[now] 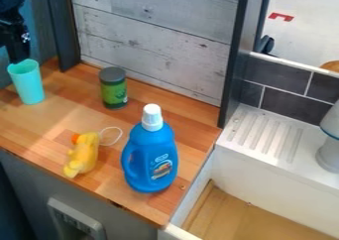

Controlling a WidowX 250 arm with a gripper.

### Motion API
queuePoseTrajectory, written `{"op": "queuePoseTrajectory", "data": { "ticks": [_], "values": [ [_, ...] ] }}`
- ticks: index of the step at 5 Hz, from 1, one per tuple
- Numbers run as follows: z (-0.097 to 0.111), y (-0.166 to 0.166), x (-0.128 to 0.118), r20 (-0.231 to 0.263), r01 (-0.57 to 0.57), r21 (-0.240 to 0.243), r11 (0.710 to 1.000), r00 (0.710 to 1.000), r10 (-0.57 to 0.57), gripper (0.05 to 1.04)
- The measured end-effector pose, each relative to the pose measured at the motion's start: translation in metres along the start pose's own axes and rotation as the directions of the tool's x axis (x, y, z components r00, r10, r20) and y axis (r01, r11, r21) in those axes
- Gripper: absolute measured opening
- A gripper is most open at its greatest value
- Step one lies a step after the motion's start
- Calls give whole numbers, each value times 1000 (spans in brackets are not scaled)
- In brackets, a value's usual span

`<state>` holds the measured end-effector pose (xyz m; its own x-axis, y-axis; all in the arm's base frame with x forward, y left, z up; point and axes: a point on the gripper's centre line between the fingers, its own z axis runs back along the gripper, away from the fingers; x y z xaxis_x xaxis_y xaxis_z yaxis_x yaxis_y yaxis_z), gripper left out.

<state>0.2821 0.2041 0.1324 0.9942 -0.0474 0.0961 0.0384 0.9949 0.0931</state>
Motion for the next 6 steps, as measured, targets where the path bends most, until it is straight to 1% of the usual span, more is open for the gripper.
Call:
{"op": "queuePoseTrajectory", "data": {
  "ticks": [1,2,3,4,5,6],
  "values": [
    [-12,-2,-2,-29,2,-23,1000,1000,-2,1001],
    [-21,8,12,-23,-4,-18,1000,1000,4,1001],
    [-33,17,19,-28,-7,-1,1000,1000,7,1001],
    [-45,26,31,-31,-7,-3,1000,1000,7,1001],
    [-61,29,35,-55,-9,-24,1000,998,7,1001],
    [-70,27,36,-56,-7,-38,999,998,5,1001]
  ]
}}
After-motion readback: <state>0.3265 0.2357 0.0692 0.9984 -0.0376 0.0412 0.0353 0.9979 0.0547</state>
